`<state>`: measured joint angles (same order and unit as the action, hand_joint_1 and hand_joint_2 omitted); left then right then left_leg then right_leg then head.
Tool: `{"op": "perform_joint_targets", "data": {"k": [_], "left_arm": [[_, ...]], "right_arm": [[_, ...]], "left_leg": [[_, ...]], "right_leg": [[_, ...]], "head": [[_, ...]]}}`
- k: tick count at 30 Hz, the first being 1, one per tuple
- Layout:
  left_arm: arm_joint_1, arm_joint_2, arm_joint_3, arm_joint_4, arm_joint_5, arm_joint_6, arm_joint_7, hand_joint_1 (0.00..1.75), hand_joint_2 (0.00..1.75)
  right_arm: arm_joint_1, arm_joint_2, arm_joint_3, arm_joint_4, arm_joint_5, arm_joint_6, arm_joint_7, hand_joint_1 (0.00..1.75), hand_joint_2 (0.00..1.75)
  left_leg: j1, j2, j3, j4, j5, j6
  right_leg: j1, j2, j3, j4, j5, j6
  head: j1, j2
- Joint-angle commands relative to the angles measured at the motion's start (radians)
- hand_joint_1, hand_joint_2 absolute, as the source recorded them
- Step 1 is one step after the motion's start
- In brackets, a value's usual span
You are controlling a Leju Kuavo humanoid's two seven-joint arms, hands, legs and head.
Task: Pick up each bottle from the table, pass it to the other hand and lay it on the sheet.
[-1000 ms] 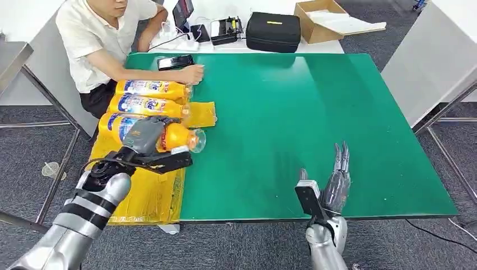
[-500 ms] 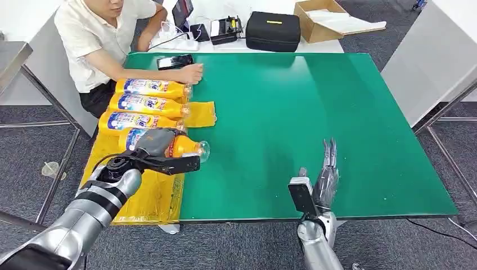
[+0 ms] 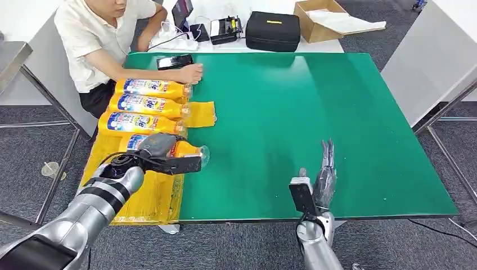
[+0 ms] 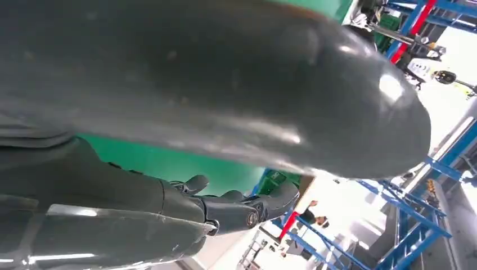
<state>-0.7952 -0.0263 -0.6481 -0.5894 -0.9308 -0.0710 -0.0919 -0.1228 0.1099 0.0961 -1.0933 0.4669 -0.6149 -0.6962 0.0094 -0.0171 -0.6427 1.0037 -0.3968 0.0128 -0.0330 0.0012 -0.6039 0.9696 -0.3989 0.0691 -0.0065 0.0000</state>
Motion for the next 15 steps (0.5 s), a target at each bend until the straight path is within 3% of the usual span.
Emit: {"op": "perform_joint_targets", "data": {"k": [1, 8, 9, 10, 11, 12, 15], "left_arm": [[-0.044, -0.020, -0.010, 0.096, 0.011, -0.014, 0.014, 1.75, 1.75], [-0.023, -0.022, -0.018, 0.139, 0.005, -0.004, 0.047, 1.62, 1.75], [-0.018, -0.023, -0.009, 0.136, 0.012, 0.012, 0.048, 0.51, 1.75], [-0.018, -0.022, -0.012, 0.136, 0.009, 0.014, 0.047, 0.59, 1.75], [-0.013, -0.020, -0.010, 0.127, 0.009, 0.035, 0.042, 0.33, 1.75], [-0.020, -0.022, -0.032, 0.124, -0.012, 0.033, 0.038, 0.00, 0.00], [-0.037, -0.026, -0.054, 0.109, -0.015, -0.026, 0.028, 0.00, 0.00]], "right_arm": [[-0.034, -0.022, 0.038, 0.065, -0.023, -0.083, -0.002, 0.00, 0.00], [-0.044, -0.033, 0.054, 0.089, -0.046, -0.083, -0.002, 0.00, 0.00], [-0.044, -0.035, 0.052, 0.089, -0.044, -0.083, -0.002, 0.00, 1.75], [-0.043, -0.035, 0.053, 0.089, -0.043, -0.083, -0.002, 0.00, 1.75], [-0.042, -0.036, 0.051, 0.088, -0.041, -0.083, -0.002, 0.00, 1.75], [-0.042, -0.038, 0.049, 0.095, -0.039, -0.083, -0.002, 0.00, 1.75], [-0.040, -0.042, 0.053, 0.090, -0.044, -0.083, -0.002, 0.00, 1.75]], "left_leg": [[0.001, 0.002, 0.003, 0.001, -0.002, 0.000], [0.000, 0.002, 0.004, 0.000, -0.002, 0.000], [0.001, 0.003, 0.007, 0.000, -0.003, 0.000], [0.000, 0.003, 0.005, 0.000, -0.002, 0.000], [0.001, 0.004, 0.007, 0.000, -0.003, 0.000], [0.001, 0.005, 0.009, 0.000, -0.004, 0.000], [0.000, 0.001, 0.003, 0.000, -0.001, 0.000]], "right_leg": [[0.001, 0.001, 0.003, -0.001, -0.001, -0.003], [0.001, 0.001, 0.004, -0.001, -0.001, -0.003], [0.002, 0.002, 0.007, -0.001, -0.002, -0.004], [0.001, 0.002, 0.005, -0.001, -0.001, -0.003], [0.002, 0.002, 0.007, -0.001, -0.002, -0.004], [0.002, 0.003, 0.009, -0.001, -0.003, -0.005], [0.001, 0.000, 0.003, -0.001, -0.001, -0.002]], "head": [[0.000, 0.000], [0.000, 0.000], [0.000, 0.000], [0.000, 0.000], [0.000, 0.000], [0.000, 0.000], [0.000, 0.000]]}}
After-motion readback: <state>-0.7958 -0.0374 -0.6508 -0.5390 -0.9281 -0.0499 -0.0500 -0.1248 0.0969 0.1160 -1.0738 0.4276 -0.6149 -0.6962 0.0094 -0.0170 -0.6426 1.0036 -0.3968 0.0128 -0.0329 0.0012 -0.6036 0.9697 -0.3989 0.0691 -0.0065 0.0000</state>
